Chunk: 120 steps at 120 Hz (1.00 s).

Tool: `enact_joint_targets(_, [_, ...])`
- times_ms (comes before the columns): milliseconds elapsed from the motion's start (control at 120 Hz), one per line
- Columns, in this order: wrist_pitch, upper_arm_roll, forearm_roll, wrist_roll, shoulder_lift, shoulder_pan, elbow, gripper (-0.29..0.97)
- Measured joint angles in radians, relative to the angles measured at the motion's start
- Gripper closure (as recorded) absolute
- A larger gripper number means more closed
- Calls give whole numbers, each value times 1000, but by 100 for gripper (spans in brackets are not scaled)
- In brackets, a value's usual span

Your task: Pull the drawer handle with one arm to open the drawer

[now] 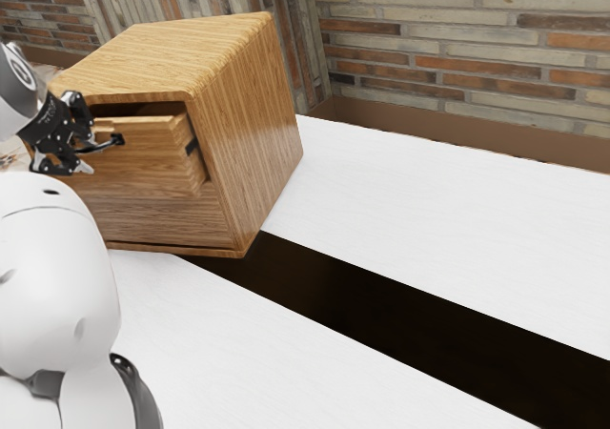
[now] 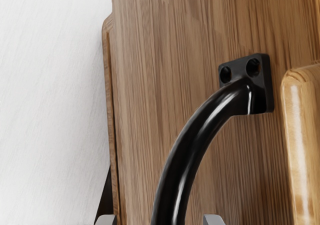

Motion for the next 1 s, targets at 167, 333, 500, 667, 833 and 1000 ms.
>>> enact_joint_targets(167, [-7, 25, 1, 1, -13, -10, -24, 52])
enact_joint_targets(333, [-12, 32, 1, 2, -17, -16, -32, 52])
enact_joint_targets(500, [-14, 43, 1, 2, -28, -28, -42, 52])
enact_joint_targets(667, [-17, 72, 1, 2, -46, -52, -71, 52])
enact_joint_targets(833, [-26, 103, 2, 3, -64, -70, -104, 52])
enact_joint_targets(1000, [-32, 133, 9, 5, -70, -96, -136, 52])
